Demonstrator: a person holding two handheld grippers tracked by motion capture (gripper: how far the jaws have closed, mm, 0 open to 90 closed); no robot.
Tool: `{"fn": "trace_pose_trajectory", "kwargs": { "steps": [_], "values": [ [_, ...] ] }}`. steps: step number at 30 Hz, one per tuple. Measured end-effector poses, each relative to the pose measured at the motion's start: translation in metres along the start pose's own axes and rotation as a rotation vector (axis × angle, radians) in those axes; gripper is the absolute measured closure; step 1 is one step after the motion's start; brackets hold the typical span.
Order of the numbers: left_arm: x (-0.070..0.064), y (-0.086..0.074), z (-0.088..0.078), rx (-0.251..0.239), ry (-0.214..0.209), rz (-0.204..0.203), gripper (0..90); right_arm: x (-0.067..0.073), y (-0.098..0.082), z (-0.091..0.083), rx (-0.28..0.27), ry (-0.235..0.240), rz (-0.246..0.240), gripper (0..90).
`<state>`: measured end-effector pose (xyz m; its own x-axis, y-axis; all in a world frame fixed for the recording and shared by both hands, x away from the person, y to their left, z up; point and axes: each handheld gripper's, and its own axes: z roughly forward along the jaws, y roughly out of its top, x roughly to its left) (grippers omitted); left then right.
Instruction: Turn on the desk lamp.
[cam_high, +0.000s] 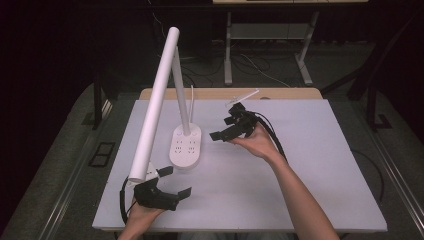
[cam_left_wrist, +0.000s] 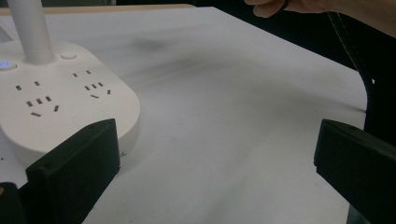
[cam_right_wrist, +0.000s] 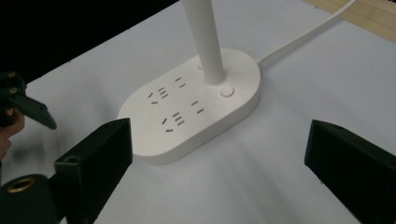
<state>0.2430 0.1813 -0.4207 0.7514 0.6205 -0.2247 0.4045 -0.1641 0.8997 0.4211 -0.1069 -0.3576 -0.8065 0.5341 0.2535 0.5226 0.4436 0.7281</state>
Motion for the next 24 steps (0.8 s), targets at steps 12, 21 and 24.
{"fn": "trace_pose_trajectory", "kwargs": {
  "steps": [12, 21, 24],
  "values": [
    [0.001, 0.000, -0.001, -0.003, 0.000, -0.002, 0.0, -0.014, 0.007, 0.028, -0.025, 0.063, 0.035, 44.9],
    [0.001, 0.000, -0.001, -0.003, 0.000, -0.002, 0.0, -0.021, 0.009, 0.048, -0.031, 0.102, 0.070, 62.1],
    [0.002, 0.000, -0.002, -0.003, -0.001, -0.001, 0.0, -0.022, 0.008, 0.051, -0.030, 0.105, 0.079, 67.4]
  ]
}}
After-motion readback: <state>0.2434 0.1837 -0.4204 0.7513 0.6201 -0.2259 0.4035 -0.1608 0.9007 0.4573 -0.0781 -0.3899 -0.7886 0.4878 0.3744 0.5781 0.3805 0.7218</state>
